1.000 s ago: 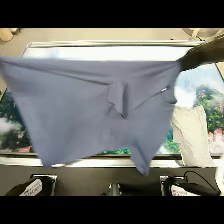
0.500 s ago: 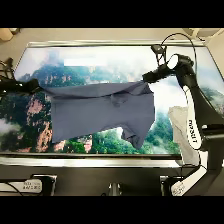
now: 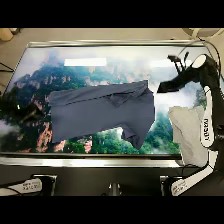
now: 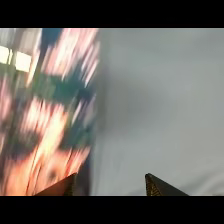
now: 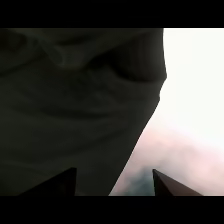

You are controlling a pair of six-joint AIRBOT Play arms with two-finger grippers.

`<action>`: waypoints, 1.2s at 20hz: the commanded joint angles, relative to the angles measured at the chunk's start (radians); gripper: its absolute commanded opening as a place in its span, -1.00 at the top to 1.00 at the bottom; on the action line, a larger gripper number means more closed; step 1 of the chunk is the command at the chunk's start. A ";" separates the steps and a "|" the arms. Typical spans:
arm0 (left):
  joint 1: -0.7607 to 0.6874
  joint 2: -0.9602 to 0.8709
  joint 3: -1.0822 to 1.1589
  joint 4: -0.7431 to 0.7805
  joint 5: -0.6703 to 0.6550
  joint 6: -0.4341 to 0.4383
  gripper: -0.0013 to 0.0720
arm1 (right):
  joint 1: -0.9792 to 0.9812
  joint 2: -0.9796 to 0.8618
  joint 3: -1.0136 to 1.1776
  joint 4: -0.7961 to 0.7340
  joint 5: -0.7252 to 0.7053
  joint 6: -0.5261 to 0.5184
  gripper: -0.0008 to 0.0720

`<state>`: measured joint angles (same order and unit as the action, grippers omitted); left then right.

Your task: Fold the shirts.

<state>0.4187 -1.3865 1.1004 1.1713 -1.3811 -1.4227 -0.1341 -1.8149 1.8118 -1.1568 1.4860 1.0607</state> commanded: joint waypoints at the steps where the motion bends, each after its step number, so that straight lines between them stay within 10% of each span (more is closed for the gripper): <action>1: 0.034 0.143 -0.338 0.030 0.035 0.075 -0.37 | -0.039 0.006 -0.124 0.015 0.158 -0.101 -0.40; 12: 0.016 0.110 -0.463 -0.144 0.225 0.114 -0.36 | -0.020 0.006 -0.190 -0.041 0.108 -0.116 -0.40; 17: -0.005 0.099 -0.461 -0.201 0.292 0.116 0.89 | 0.029 0.006 -0.293 -0.039 0.036 -0.114 -0.40; 24: -0.005 0.128 -0.452 -0.203 0.282 0.167 0.89 | 0.082 0.004 -0.367 -0.066 -0.074 -0.067 -0.54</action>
<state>0.4152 -1.2709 0.6460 0.9836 -1.0904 -1.2797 -0.0658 -1.8095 1.4639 -1.2015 1.4555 0.9649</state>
